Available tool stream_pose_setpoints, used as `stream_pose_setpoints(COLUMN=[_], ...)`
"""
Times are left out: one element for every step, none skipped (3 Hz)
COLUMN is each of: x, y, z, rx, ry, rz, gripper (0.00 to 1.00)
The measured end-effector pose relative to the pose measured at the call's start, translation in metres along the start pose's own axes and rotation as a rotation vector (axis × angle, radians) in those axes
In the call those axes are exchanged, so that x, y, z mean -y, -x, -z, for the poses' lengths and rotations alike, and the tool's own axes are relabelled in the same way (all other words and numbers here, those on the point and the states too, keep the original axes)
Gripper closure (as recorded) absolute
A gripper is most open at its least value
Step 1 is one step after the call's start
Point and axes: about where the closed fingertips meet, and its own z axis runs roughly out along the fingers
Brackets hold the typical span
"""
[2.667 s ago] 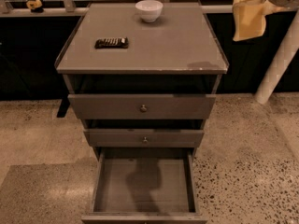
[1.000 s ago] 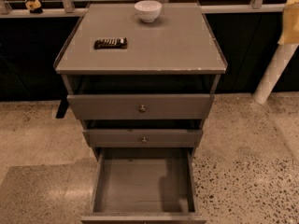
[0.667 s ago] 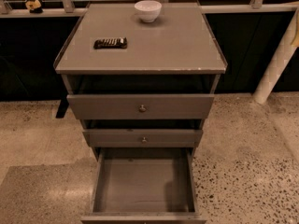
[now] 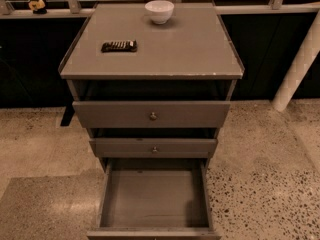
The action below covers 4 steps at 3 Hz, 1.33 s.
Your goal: Pick sponge from bottom drawer and place on counter
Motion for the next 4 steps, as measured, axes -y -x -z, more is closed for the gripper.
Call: stream_pose_setpoints(x=[0.033, 0.122, 0.205, 0.244], y=[-0.004, 0.011, 0.043, 0.084], z=[0.001, -0.006, -0.016, -0.062], rx=[-0.048, -0.068, -0.015, 0.047], ry=[-0.091, -0.261, -0.38, -0.338], rz=[0.182, 0.454, 0.649, 0.726], gripper=[1.0, 1.0, 1.0, 1.0])
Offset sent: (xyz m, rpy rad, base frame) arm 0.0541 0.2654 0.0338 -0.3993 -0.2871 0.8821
